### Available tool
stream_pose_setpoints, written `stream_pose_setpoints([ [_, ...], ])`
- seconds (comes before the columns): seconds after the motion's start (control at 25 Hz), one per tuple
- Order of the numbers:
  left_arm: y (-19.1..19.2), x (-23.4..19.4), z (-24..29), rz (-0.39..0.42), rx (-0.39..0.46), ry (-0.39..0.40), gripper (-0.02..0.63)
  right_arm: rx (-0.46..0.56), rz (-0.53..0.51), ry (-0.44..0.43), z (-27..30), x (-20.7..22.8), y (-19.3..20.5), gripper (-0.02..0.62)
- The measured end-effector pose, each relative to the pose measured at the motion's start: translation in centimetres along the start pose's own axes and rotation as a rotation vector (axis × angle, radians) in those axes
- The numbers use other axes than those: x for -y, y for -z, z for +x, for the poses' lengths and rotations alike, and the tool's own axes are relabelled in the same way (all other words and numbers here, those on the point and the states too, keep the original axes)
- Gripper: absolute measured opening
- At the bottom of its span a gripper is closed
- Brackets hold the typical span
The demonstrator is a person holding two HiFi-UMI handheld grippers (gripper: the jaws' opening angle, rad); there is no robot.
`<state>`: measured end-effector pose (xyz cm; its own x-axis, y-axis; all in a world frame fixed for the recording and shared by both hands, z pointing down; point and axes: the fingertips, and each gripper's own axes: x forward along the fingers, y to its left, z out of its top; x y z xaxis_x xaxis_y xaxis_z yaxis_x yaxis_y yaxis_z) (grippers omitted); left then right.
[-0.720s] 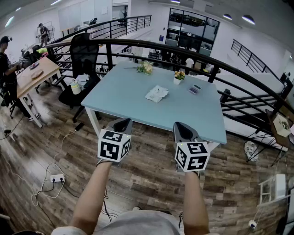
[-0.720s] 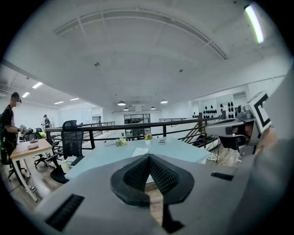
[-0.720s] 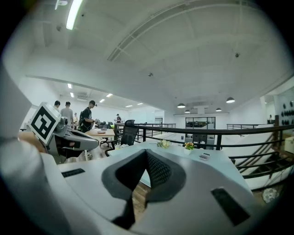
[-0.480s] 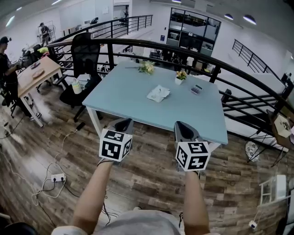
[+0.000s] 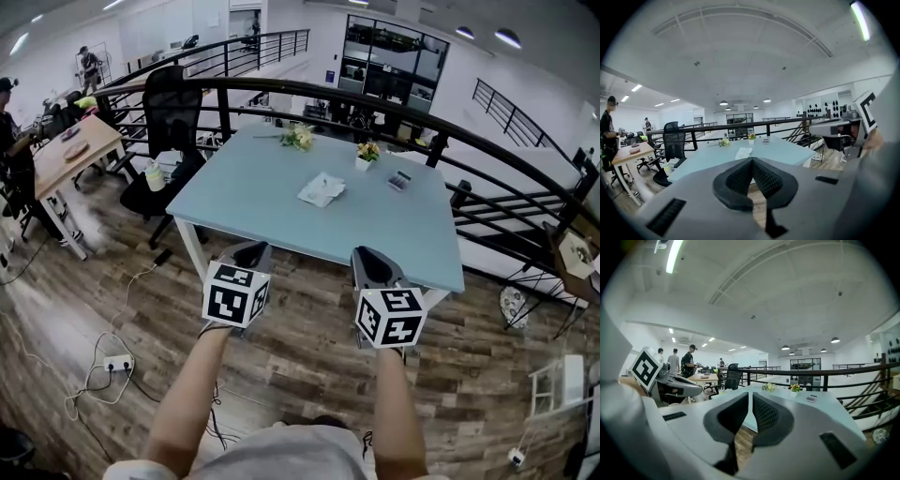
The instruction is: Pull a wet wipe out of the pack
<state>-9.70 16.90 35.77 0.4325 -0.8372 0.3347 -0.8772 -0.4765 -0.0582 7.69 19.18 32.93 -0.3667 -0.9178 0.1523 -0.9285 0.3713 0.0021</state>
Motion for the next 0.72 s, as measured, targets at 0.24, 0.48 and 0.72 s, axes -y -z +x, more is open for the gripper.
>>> stream_pose_setpoints([
  [0.24, 0.1, -0.1, 0.5, -0.008, -0.004, -0.008, -0.009, -0.014, 0.003, -0.008, 0.3, 0.4, 0.5, 0.040],
  [0.48, 0.1, -0.5, 1.5, -0.011, -0.018, -0.020, -0.009, -0.029, 0.009, -0.031, 1.4, 0.8, 1.0, 0.075],
  [0.72, -0.3, -1.3, 3.4, -0.011, -0.018, -0.037, -0.009, -0.034, 0.013, -0.048, 3.5, 2.0, 1.3, 0.090],
])
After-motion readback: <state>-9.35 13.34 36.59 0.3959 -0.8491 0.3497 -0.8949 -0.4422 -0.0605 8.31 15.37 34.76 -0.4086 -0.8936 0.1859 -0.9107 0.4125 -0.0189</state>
